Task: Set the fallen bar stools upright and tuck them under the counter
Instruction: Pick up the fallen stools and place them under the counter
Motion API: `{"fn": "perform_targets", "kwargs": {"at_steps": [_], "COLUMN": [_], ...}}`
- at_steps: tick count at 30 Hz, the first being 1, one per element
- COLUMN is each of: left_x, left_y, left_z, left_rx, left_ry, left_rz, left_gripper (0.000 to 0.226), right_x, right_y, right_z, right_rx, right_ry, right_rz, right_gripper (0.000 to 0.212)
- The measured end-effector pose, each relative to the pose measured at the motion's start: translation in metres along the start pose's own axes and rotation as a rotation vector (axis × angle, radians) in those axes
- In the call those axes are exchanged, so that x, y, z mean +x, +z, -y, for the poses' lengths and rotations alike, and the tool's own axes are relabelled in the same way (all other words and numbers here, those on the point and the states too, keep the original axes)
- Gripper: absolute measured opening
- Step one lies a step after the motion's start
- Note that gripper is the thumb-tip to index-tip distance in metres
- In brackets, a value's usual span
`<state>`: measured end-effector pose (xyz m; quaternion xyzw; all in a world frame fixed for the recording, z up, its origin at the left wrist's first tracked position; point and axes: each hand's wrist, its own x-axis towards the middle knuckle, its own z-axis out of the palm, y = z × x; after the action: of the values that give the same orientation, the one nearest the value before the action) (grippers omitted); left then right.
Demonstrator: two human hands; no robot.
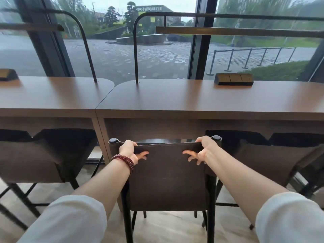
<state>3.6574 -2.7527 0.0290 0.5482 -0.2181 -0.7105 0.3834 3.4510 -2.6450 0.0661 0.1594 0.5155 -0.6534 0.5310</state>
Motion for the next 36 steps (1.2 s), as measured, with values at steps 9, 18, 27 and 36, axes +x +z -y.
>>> {"fn": "perform_targets", "kwargs": {"at_steps": [9,18,27,36], "left_x": [0.077,0.142,0.139,0.123], "left_y": [0.026,0.017,0.021,0.013], "left_z": [-0.015,0.016,0.009,0.013], "left_rx": [-0.036,-0.102,-0.105,-0.23], "left_ry": [0.017,0.009,-0.004,-0.044], "left_rz": [0.03,0.083,0.095,0.137], "left_gripper": [0.036,0.047,0.029,0.048], "right_x": [0.064,0.144,0.144,0.138], "right_y": [0.029,0.02,0.019,0.01], "right_z": [0.013,-0.007,-0.008,-0.015], "right_rx": [-0.08,-0.056,-0.044,0.041], "right_ry": [-0.068,-0.121,-0.138,-0.133], "right_rz": [0.073,0.121,0.108,0.126], "right_gripper": [0.005,0.014,0.009,0.012]}}
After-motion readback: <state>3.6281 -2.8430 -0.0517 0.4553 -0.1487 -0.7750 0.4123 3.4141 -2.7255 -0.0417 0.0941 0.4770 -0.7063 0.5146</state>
